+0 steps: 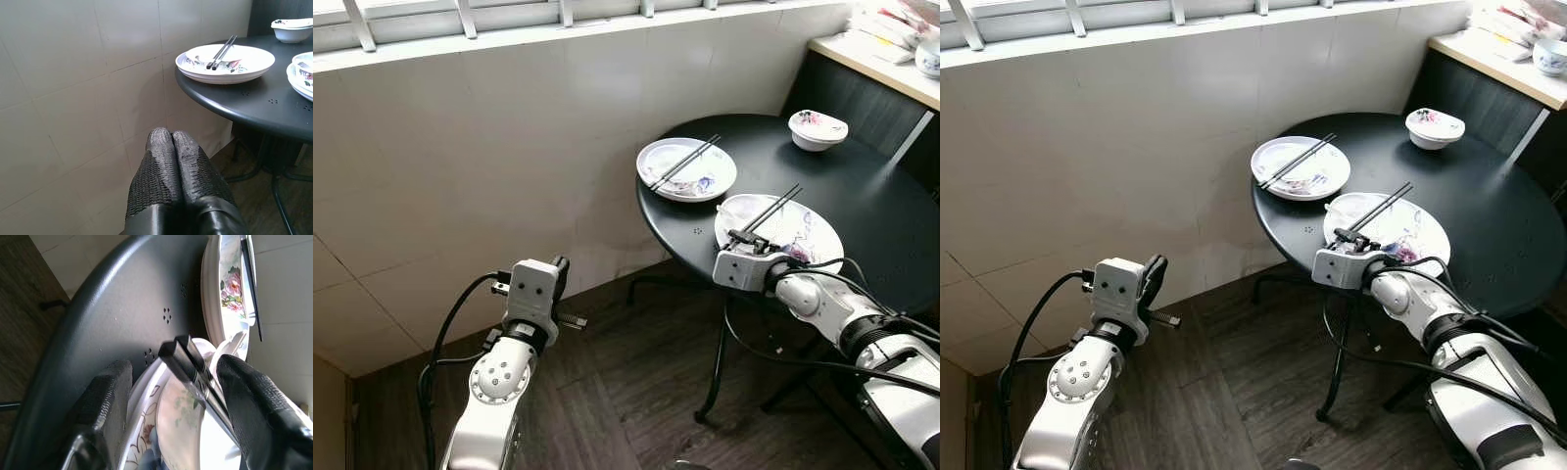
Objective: Kitchen organization
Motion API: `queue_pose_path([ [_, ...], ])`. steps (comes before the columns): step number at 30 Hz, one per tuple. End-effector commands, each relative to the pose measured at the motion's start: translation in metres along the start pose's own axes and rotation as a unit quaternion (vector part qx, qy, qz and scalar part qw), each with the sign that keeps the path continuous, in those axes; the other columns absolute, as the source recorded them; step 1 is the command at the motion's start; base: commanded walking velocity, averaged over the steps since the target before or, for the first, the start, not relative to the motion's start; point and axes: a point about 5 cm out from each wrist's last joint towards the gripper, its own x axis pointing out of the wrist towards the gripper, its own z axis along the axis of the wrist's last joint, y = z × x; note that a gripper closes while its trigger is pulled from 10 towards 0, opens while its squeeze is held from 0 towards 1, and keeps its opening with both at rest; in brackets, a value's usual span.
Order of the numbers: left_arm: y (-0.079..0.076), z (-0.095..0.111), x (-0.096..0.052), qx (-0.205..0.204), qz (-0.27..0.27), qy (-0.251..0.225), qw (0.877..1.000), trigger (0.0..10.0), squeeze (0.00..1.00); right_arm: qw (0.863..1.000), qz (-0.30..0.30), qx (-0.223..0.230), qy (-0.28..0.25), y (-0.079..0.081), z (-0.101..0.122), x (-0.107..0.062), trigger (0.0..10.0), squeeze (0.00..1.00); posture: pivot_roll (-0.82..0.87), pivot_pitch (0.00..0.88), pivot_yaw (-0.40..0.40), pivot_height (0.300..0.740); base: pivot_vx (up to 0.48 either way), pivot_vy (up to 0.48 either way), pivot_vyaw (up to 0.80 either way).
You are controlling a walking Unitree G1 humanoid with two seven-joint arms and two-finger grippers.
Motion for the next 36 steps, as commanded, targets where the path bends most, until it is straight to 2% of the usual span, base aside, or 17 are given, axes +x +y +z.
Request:
queue_pose_path([
  [1, -0.0030, -0.0011, 0.0009, -0.004, -0.005, 0.000, 1.000, 10.0, 0.00, 1.000, -0.011, -0.003, -0.001, -0.0081, 0.0017, 0.0017, 10.0, 0.00, -0.02, 0.000, -0.074, 0.740, 0.000, 0.000, 0.00],
  [26, -0.0045, -0.0042, 0.0008, -0.013, -0.001, 0.003, 1.000, 10.0, 0.00, 0.999, -0.030, -0.040, -0.007, -0.0095, 0.0093, 0.0067, 10.0, 0.00, -0.01, 0.005, -0.083, 0.740, 0.000, 0.000, 0.00],
  [27, -0.0046, -0.0042, 0.0008, -0.013, -0.001, 0.003, 1.000, 10.0, 0.00, 0.999, -0.030, -0.041, -0.007, -0.0095, 0.0092, 0.0066, 5.3, 0.00, -0.01, 0.007, -0.084, 0.740, 0.000, 0.000, 0.00],
  [28, -0.0046, -0.0043, 0.0009, -0.013, -0.001, 0.003, 1.000, 10.0, 0.00, 0.999, -0.030, -0.041, -0.006, -0.0093, 0.0090, 0.0066, 3.3, 0.00, -0.01, 0.007, -0.084, 0.740, 0.000, 0.000, 0.00],
  [29, -0.0046, -0.0043, 0.0009, -0.013, -0.001, 0.003, 1.000, 10.0, 0.00, 0.999, -0.030, -0.041, -0.006, -0.0093, 0.0090, 0.0066, 3.3, 0.00, -0.01, 0.007, -0.084, 0.740, 0.000, 0.000, 0.00],
  [30, -0.0047, -0.0044, 0.0010, -0.013, 0.000, 0.003, 1.000, 10.0, 0.00, 0.999, -0.030, -0.043, -0.006, -0.0090, 0.0088, 0.0065, 0.0, 0.00, -0.01, 0.008, -0.085, 0.740, 0.000, 0.000, 0.00],
  [36, -0.0051, -0.0046, 0.0015, -0.014, 0.000, 0.003, 1.000, 10.0, 0.00, 0.999, -0.028, -0.044, 0.003, -0.0072, 0.0050, 0.0051, 0.0, 0.00, -0.02, 0.010, -0.086, 0.740, 0.000, 0.000, 0.00],
])
